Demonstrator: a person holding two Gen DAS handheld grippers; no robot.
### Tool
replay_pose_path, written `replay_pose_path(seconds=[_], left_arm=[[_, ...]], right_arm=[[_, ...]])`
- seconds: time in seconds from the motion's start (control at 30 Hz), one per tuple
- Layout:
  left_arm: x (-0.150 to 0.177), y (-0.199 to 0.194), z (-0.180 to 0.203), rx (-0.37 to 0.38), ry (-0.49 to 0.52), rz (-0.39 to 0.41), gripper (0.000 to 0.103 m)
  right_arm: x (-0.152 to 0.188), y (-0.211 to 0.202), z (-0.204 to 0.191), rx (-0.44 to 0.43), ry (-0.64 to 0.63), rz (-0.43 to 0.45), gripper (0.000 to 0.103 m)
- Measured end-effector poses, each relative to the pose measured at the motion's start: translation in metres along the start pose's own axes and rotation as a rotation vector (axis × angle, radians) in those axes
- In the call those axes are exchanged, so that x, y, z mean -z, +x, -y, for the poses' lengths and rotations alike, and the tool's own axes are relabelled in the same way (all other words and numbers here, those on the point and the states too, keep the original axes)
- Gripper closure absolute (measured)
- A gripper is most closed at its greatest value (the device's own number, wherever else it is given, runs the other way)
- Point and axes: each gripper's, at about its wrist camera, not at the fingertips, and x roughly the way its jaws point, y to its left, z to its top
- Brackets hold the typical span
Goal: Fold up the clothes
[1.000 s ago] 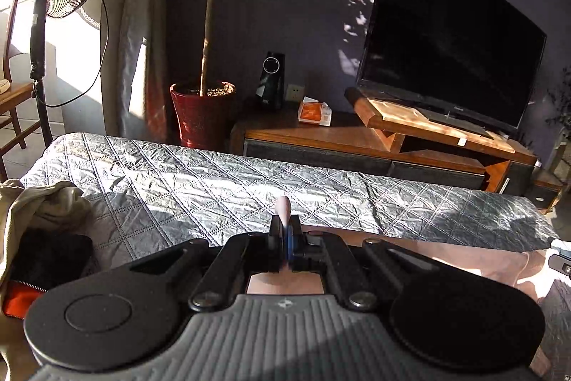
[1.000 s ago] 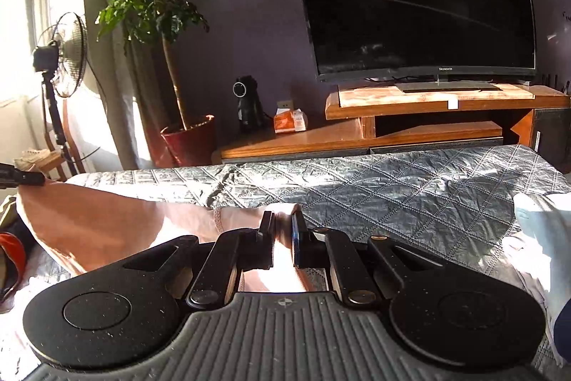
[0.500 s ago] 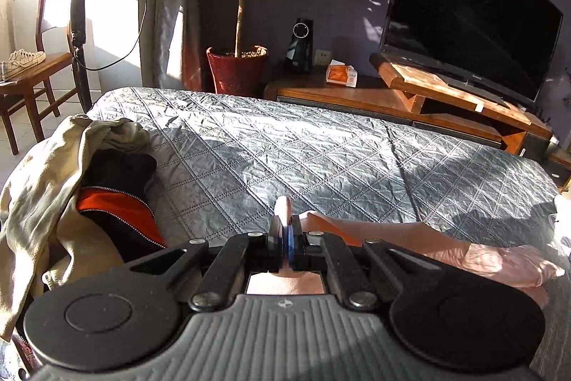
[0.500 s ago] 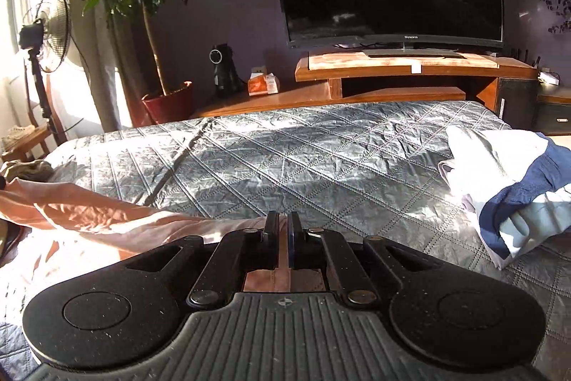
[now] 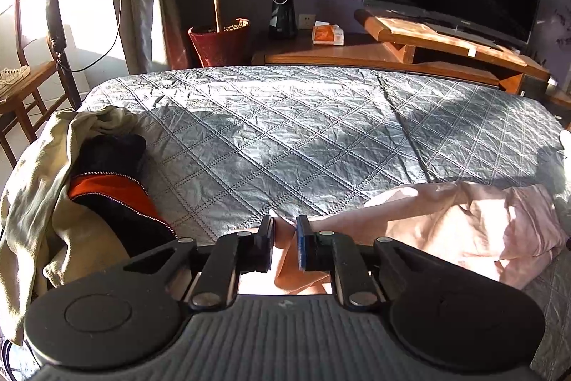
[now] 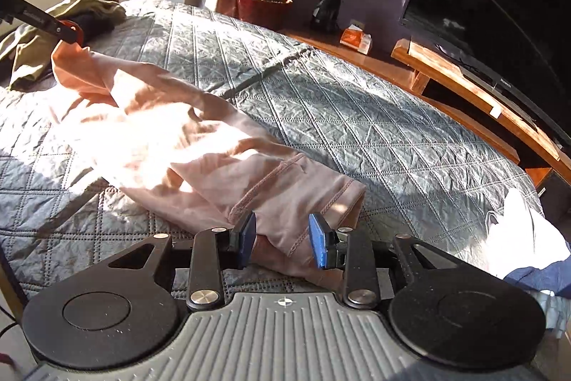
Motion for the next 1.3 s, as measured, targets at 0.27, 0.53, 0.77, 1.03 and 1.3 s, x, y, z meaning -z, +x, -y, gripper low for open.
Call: replay_pose_path(seconds=[0.27, 0.53, 0.77, 1.03, 1.3], left_arm=[[0.004, 0.003, 0.013, 0.016, 0.044, 0.001, 0.096], [0.007, 0.003, 0.016, 0.021, 0.054, 0.000, 0.096], [0.006, 0.000, 0.015, 0.024, 0.049, 0.021, 0.098], [0.006, -0.016, 0.014, 0.033, 0.063, 0.040, 0.099], [0.013, -0.018, 0.021, 0.040, 0.085, 0.020, 0.100]], right_arm=[[0.015, 0.026, 0.036, -0.102, 0.287, -0.076, 0.063], [0.022, 0.033, 0.049, -0.159, 0.421, -0.043, 0.073], [0.018, 0.017, 0.051, -0.120, 0.407, 0.018, 0.077], [0.019, -0.002, 0.057, -0.072, 0.348, 0.023, 0.077], [0.012, -0.018, 0.074, -0.150, 0.388, 0.052, 0.077]])
